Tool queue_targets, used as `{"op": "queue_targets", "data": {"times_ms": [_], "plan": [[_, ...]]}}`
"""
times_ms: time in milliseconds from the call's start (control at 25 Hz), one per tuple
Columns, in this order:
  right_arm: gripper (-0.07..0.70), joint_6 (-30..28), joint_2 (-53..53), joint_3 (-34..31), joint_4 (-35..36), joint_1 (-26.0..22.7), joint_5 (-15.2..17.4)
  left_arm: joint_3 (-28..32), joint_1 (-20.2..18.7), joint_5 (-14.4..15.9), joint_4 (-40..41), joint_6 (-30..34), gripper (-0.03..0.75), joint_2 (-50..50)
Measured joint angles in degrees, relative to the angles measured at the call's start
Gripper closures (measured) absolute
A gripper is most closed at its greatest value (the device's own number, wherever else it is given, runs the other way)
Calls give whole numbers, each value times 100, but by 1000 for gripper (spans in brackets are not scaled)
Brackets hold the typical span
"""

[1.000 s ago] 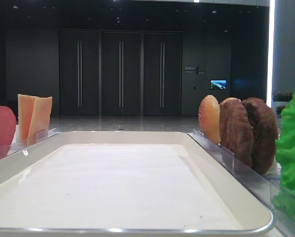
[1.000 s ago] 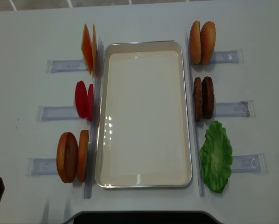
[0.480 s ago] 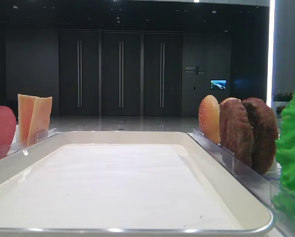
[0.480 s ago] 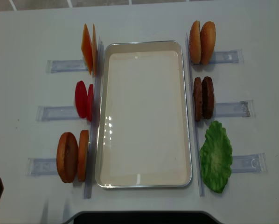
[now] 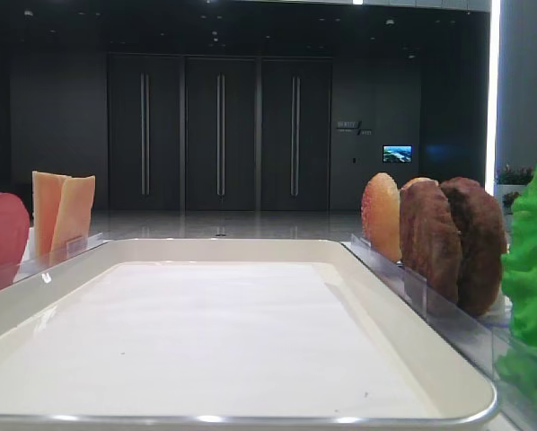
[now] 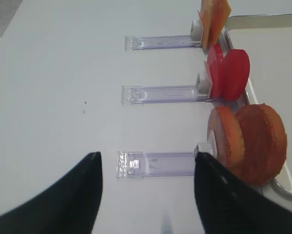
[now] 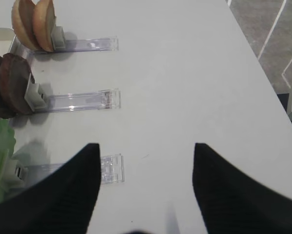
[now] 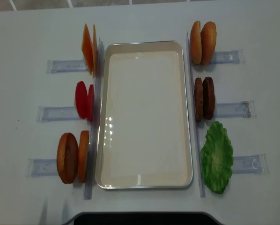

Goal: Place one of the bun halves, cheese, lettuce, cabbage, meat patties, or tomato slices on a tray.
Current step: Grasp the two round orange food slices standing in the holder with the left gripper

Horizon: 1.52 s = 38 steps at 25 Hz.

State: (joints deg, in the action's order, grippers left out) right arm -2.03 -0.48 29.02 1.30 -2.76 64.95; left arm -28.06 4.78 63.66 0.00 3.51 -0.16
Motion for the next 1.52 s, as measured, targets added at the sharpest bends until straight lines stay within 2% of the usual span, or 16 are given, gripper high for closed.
{"op": "queue_targets", "data": {"times_ms": [160, 400, 600, 760, 920, 1120, 1520], "plan": [[232, 0, 0, 0, 0, 0, 0, -252, 0, 0, 0, -206, 262, 526], [232, 0, 0, 0, 0, 0, 0, -1168, 0, 55, 0, -431, 262, 1717], [232, 0, 0, 0, 0, 0, 0, -1871, 0, 338, 0, -532, 262, 2986], [232, 0, 0, 0, 0, 0, 0, -2282, 0, 693, 0, -653, 262, 4211], [232, 0, 0, 0, 0, 0, 0, -2465, 0, 731, 0, -680, 262, 5390], [232, 0, 0, 0, 0, 0, 0, -2469, 0, 731, 0, -685, 262, 6235], [232, 0, 0, 0, 0, 0, 0, -2498, -22, 687, 0, -746, 262, 6381]]}}
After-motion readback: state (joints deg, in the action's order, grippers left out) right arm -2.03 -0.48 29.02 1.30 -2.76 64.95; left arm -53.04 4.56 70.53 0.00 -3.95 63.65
